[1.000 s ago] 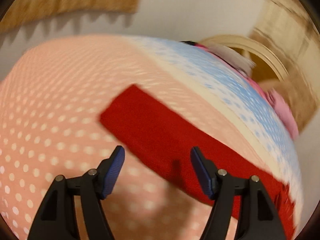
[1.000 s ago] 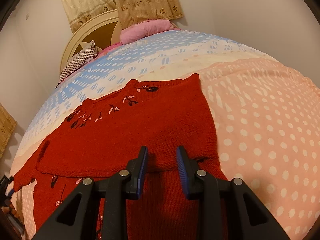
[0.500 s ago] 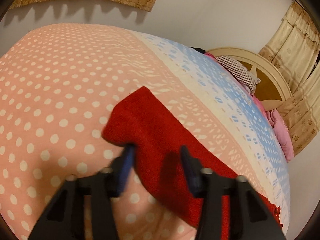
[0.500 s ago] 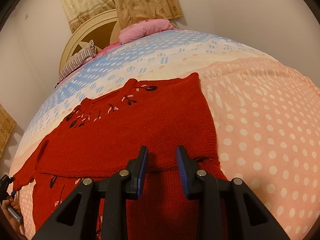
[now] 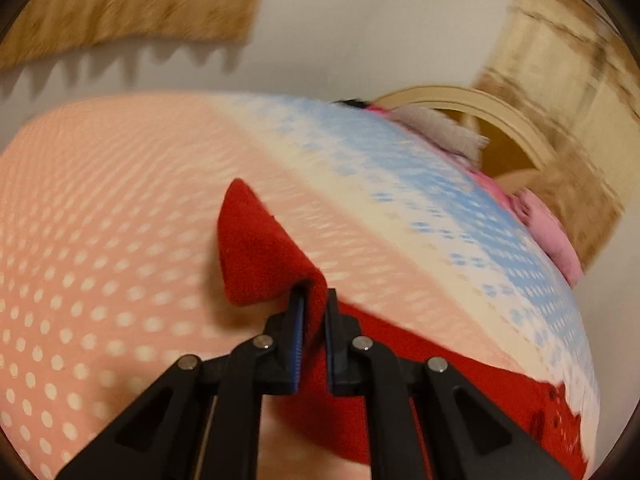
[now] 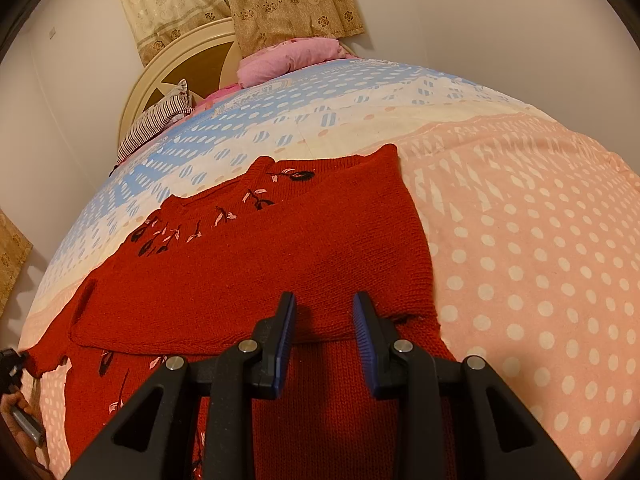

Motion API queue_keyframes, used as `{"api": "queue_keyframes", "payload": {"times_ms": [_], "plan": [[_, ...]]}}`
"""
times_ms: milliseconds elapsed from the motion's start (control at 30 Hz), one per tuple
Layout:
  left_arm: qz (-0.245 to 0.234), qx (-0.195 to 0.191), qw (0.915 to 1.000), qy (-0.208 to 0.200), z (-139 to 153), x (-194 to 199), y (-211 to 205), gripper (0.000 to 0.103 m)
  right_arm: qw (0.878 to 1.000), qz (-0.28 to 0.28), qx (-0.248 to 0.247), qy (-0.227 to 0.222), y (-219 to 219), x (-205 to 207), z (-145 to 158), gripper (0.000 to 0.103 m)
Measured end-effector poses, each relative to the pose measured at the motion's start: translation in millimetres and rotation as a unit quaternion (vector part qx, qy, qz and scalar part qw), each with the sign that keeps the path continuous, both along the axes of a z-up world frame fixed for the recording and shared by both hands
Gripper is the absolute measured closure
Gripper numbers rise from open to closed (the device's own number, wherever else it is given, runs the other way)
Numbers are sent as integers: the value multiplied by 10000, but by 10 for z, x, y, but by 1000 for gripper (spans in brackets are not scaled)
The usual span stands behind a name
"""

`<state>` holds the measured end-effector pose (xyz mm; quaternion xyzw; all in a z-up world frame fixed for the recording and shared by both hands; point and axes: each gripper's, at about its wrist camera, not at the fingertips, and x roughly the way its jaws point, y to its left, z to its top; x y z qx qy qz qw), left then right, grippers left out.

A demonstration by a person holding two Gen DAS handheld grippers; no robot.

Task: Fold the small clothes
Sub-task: 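Fold the held side and sleeve inward over the body with the left tool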

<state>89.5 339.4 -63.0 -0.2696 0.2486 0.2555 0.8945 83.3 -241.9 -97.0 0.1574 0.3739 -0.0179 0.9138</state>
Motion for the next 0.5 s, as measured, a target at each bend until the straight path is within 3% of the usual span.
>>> {"api": "queue_keyframes", "payload": {"times_ms": [167,333,500], "plan": [[-1179,762,9899,-203,329,313,-859,94,10000,3,8,-1,-8,0,2,72],[-2468,1164,9616,-292,425,549,-1927,94,10000,-4,26,-6,0,-4,5,72],[-3275,1399,9343,188,156,719,-2703,94,10000,-16,79,-24,2,-14,8,72]]}}
